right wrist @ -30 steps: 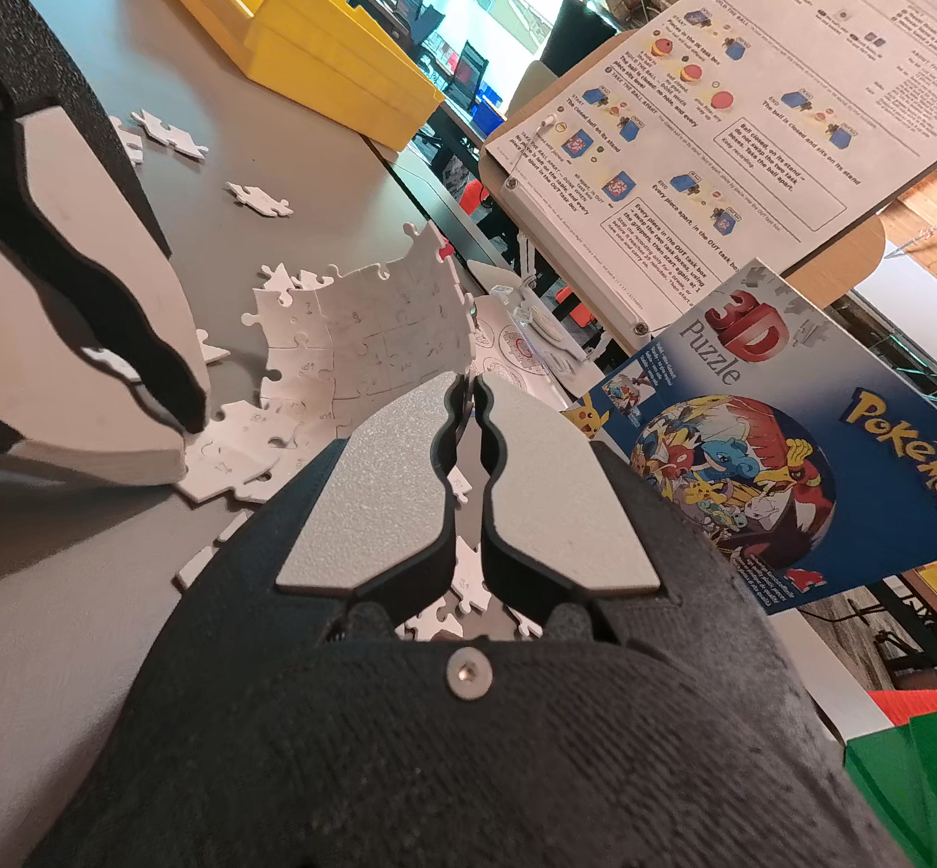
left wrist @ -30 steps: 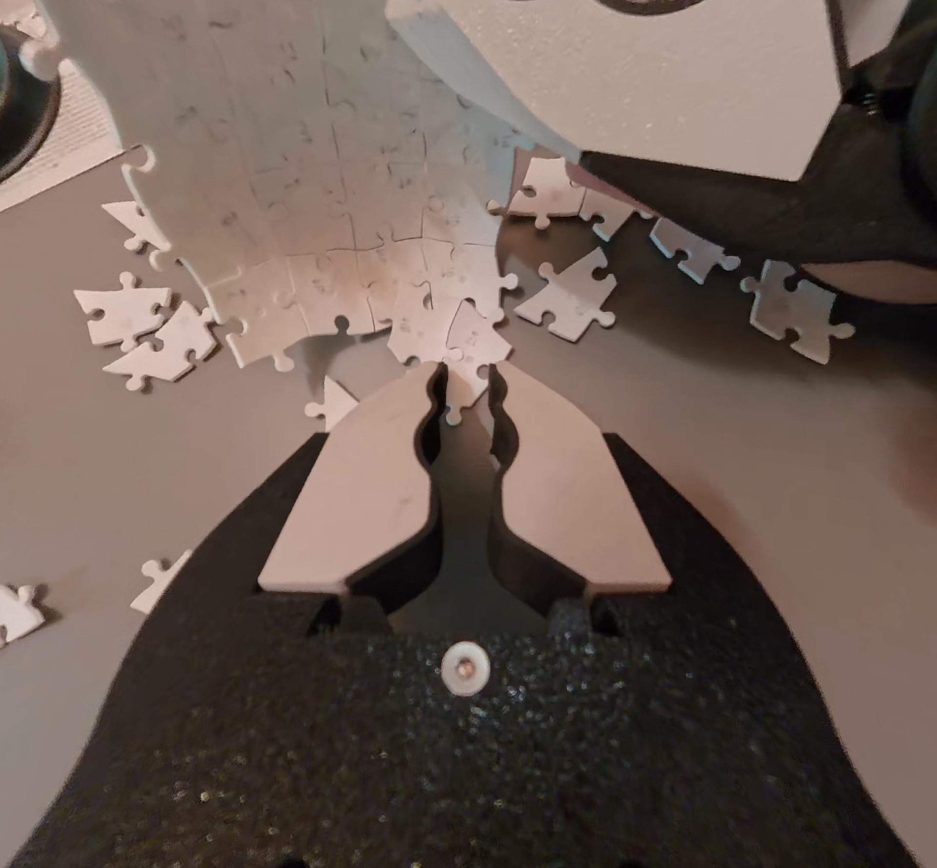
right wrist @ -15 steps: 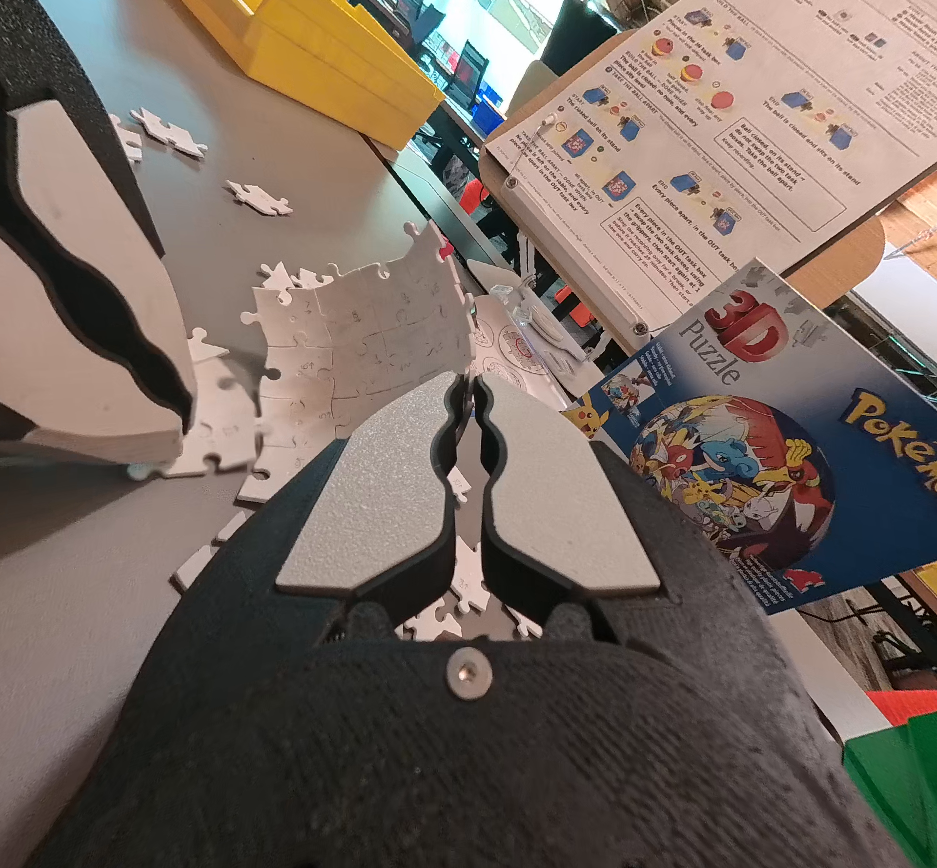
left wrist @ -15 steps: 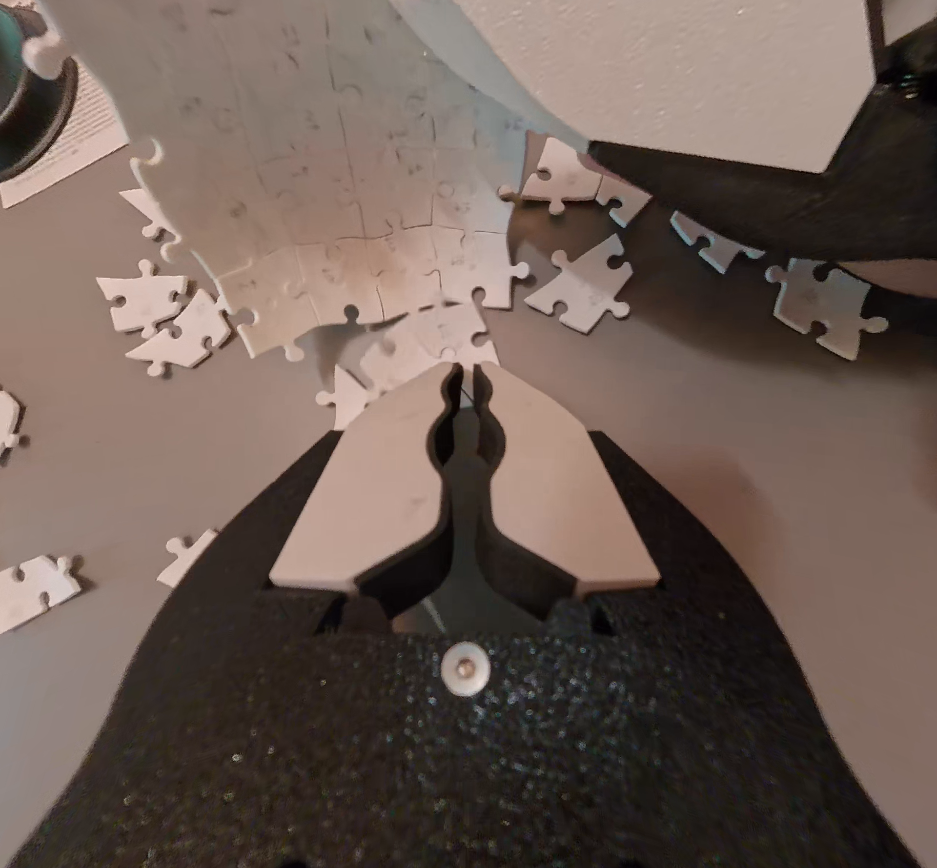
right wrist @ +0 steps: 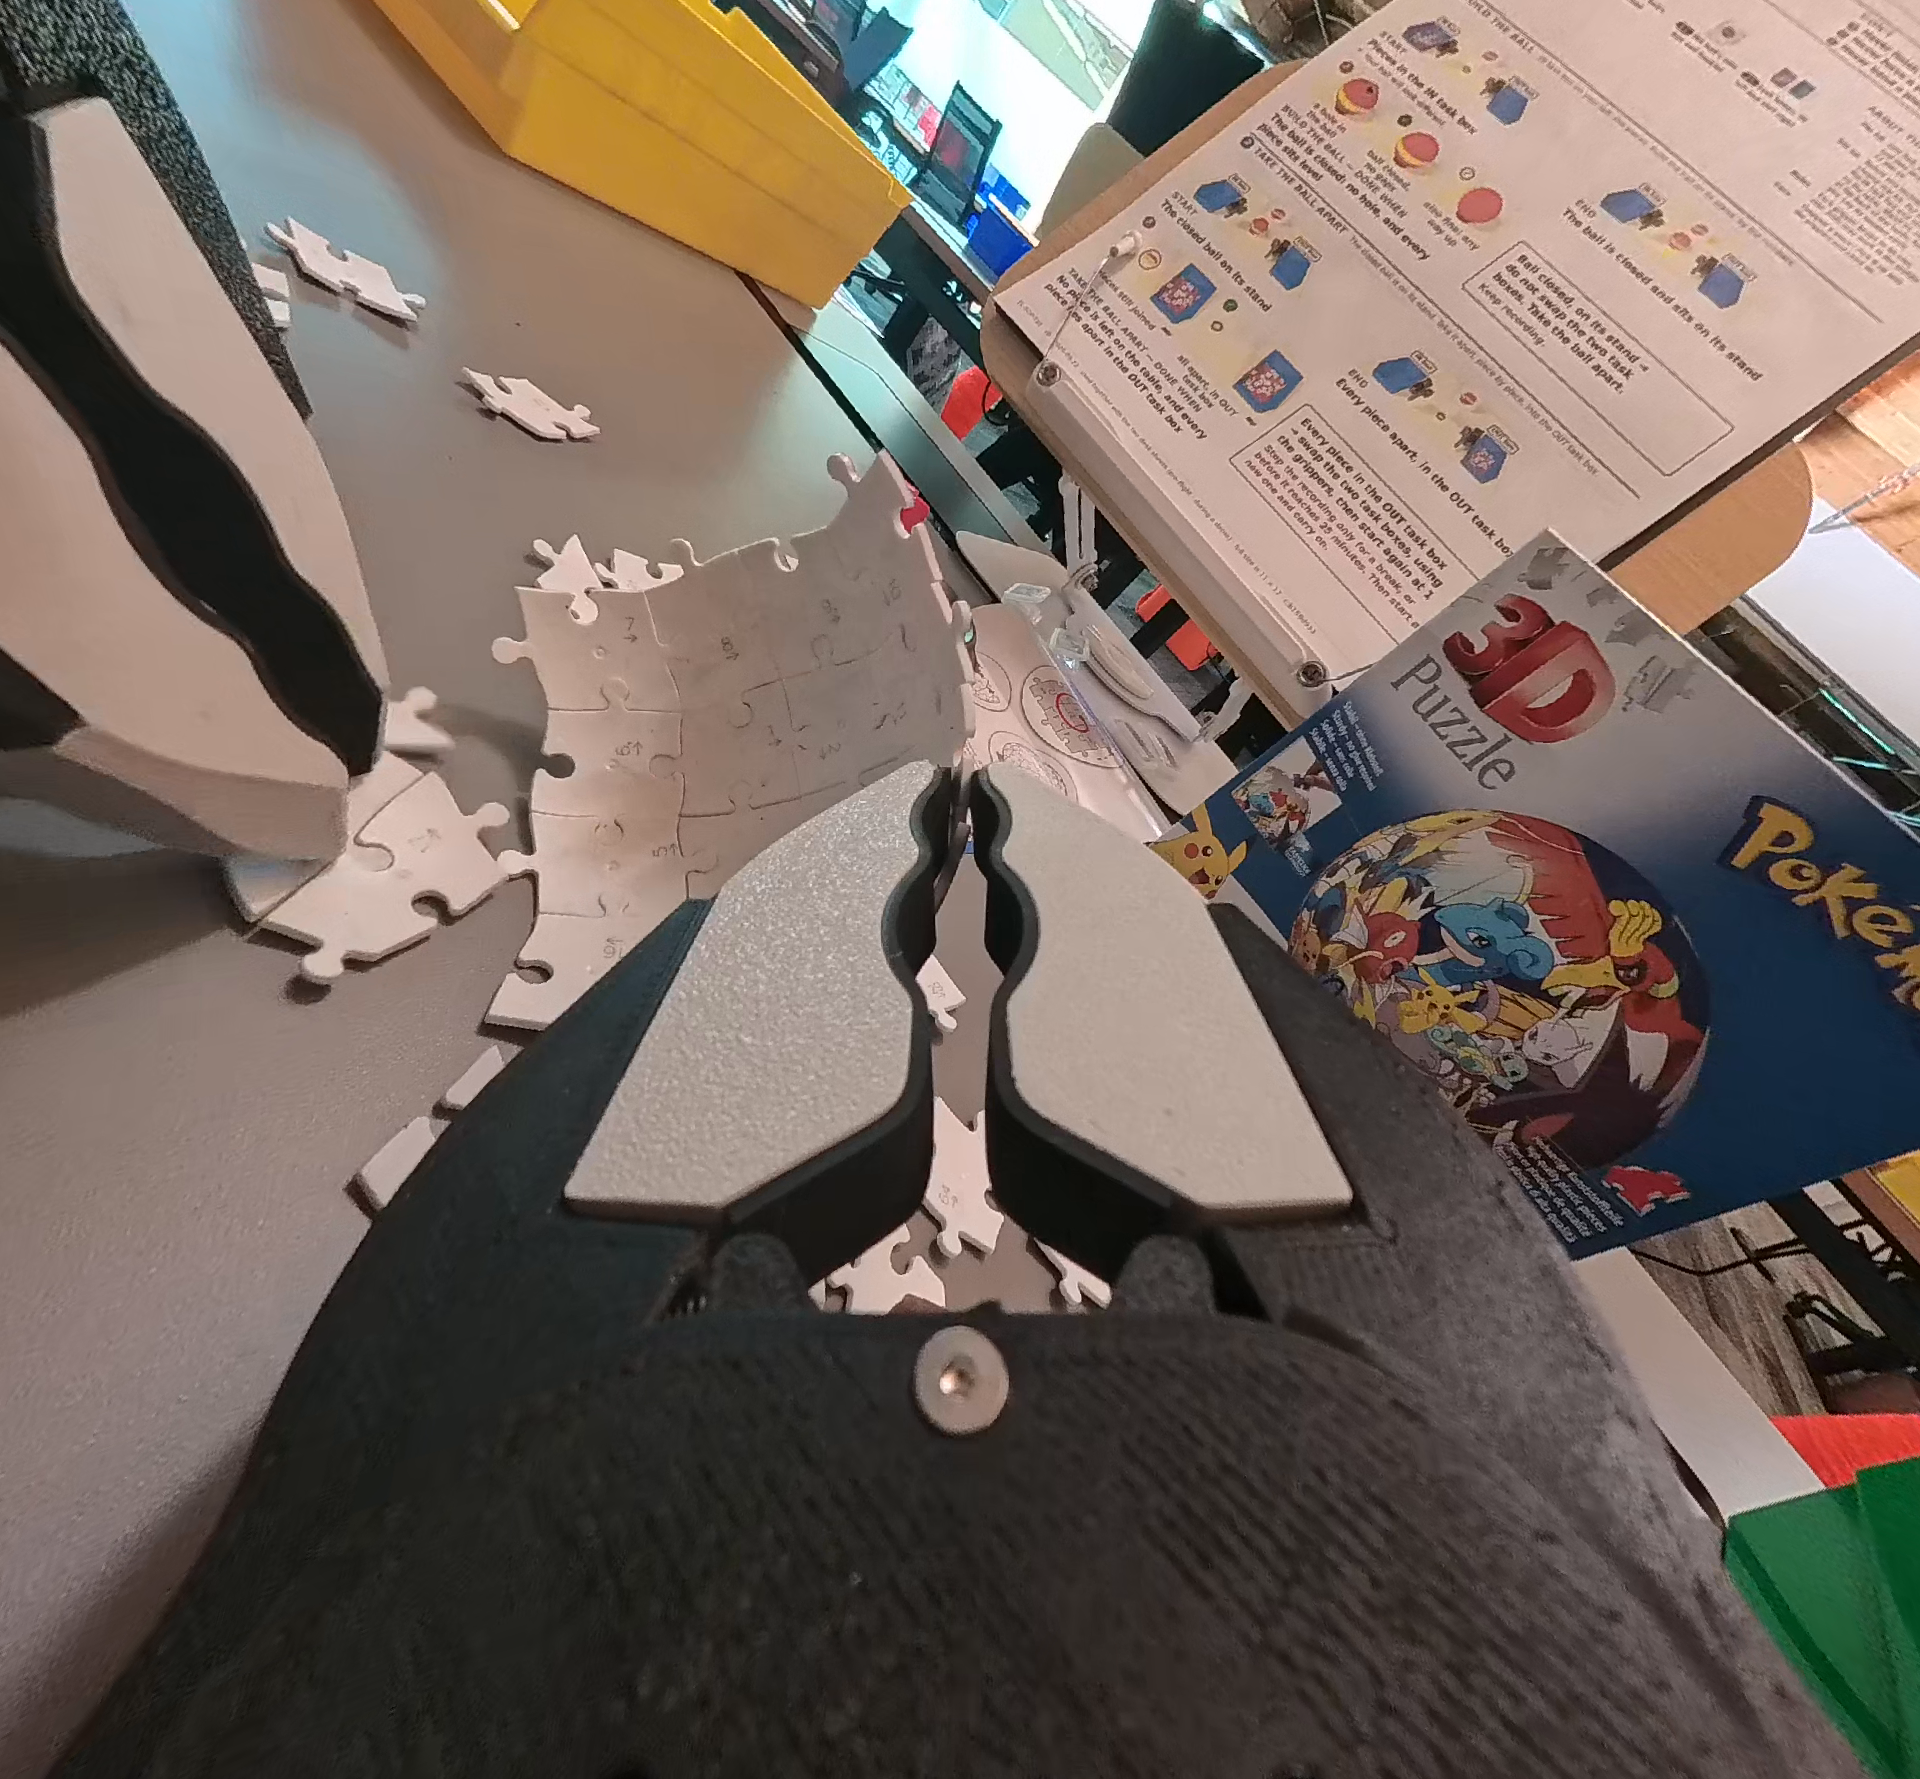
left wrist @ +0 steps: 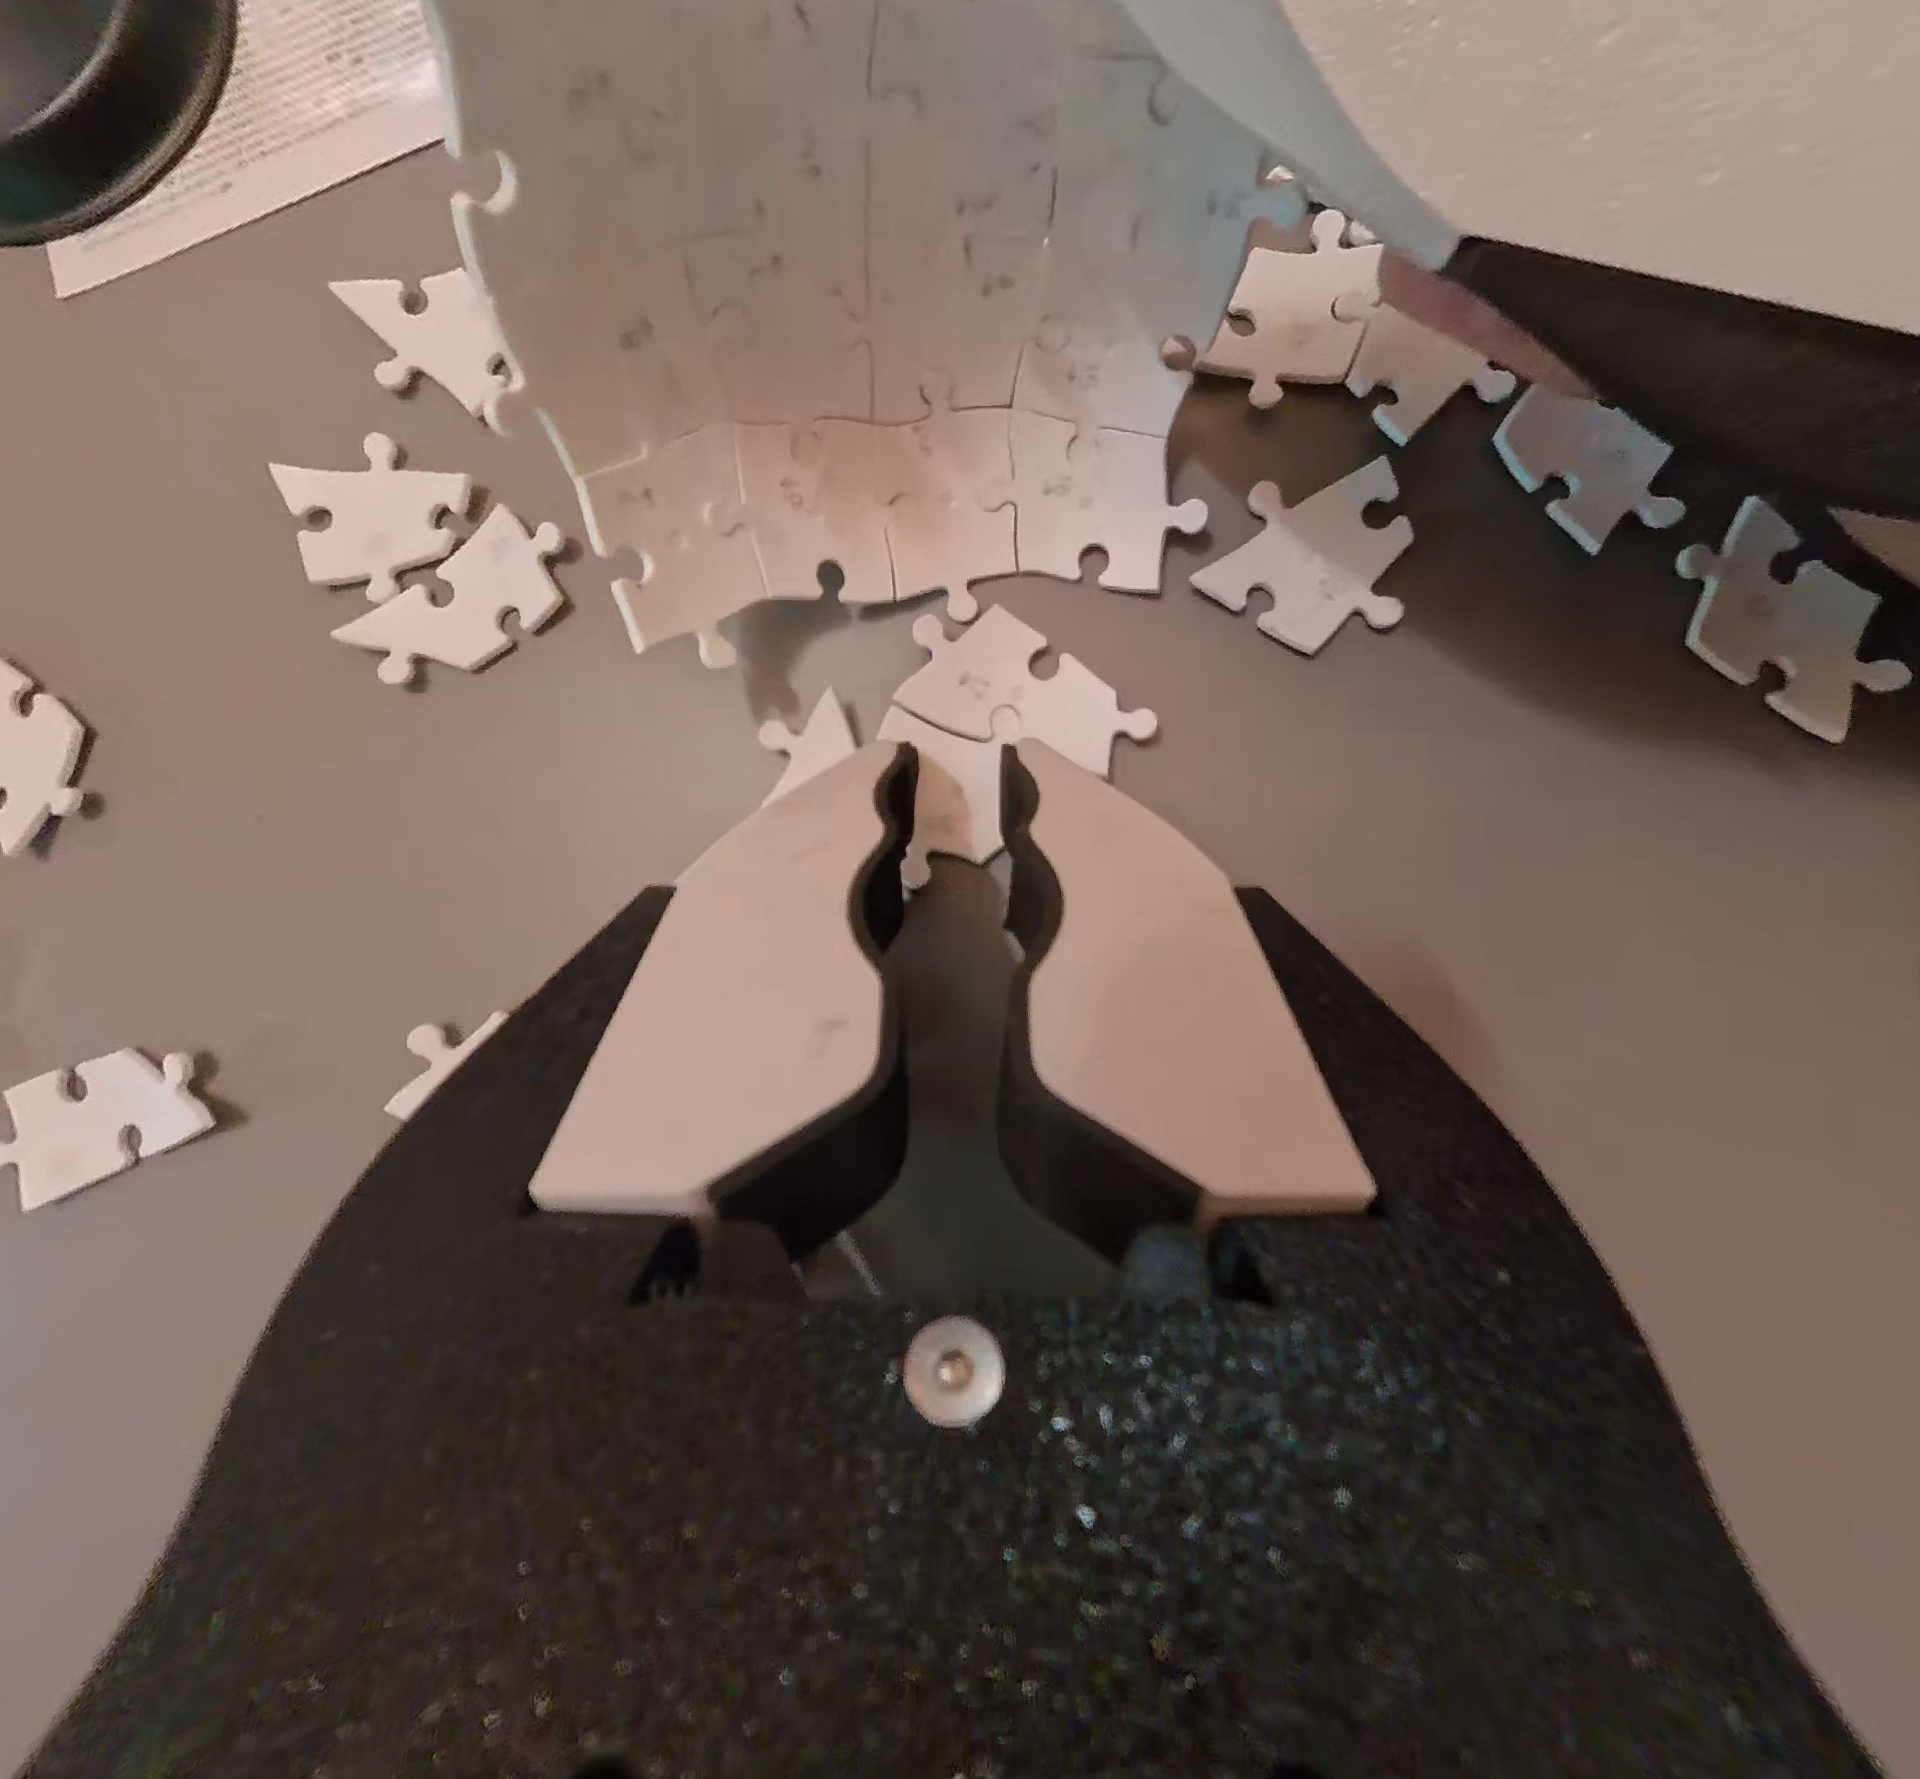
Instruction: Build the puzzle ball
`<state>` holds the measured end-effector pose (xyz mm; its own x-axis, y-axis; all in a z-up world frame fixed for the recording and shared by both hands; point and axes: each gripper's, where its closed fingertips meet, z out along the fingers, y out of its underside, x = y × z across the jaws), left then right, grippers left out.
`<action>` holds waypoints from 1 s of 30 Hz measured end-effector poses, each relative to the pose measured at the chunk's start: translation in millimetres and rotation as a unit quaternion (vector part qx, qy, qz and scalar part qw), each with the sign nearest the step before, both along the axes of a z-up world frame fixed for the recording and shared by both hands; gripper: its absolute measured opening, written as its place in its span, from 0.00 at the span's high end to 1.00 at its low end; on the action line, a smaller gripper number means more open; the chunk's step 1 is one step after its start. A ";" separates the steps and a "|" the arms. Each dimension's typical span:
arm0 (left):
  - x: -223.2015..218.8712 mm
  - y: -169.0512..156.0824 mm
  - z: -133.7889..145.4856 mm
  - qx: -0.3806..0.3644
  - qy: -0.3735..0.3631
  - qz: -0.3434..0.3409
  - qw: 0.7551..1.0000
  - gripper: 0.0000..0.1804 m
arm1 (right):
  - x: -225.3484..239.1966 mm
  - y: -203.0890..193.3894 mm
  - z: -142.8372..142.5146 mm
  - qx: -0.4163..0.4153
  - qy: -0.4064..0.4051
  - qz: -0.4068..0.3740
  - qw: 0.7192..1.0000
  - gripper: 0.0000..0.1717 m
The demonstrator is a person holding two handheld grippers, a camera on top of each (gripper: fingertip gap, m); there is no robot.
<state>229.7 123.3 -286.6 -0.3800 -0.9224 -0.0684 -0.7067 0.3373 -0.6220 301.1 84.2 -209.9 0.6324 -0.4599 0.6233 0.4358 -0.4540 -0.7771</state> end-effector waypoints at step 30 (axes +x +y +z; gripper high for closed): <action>-9.7 21.6 13.9 0.050 0.004 -0.005 0.999 0.81 | 0.2 -0.7 -0.1 -0.001 -0.001 -0.001 1.000 0.98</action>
